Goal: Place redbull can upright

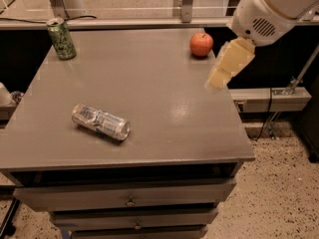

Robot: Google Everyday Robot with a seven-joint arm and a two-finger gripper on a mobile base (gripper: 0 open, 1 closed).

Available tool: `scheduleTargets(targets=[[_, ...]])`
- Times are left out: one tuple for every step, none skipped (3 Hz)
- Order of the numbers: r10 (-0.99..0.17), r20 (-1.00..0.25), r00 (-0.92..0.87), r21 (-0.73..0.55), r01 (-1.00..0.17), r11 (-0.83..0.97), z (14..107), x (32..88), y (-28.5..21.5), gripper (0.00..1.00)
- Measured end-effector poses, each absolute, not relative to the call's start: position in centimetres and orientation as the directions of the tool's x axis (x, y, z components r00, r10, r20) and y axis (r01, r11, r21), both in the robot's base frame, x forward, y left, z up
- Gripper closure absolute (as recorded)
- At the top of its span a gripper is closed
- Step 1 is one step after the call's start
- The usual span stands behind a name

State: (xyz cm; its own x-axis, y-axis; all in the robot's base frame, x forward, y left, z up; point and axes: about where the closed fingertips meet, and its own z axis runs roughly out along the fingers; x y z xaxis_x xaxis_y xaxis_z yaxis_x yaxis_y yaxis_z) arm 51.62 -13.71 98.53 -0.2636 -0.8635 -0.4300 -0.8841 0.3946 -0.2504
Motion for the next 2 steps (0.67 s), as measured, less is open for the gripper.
scheduleTargets(targets=[[-0.800,-0.535,-0.270,-0.186,-0.887,0.423,99.0,54.2,-8.0,0.00],[-0.718,-0.648,-0.256,-0.096,-0.907,0.410,99.2,54.2,-2.0,0.00]])
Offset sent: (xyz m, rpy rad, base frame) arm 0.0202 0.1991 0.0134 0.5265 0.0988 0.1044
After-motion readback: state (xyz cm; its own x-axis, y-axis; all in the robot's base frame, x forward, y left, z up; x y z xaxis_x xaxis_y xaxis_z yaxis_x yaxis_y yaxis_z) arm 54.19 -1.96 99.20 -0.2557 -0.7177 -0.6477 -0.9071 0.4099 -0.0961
